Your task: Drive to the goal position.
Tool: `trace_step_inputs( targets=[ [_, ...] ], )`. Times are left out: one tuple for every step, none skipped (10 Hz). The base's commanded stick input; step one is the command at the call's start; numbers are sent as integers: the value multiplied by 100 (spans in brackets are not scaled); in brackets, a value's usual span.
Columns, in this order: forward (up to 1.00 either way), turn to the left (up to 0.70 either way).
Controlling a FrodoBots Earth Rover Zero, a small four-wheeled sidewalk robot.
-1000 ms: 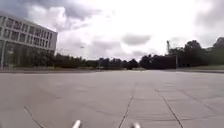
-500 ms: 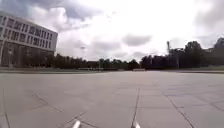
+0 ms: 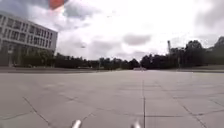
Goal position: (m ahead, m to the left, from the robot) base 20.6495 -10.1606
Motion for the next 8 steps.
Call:
trace_step_inputs(
  targets=[
    [70, 0],
    [70, 0],
    [70, 0],
    [70, 0],
    [70, 0],
    [70, 0],
    [70, 0],
    [70, 0]
  ],
)
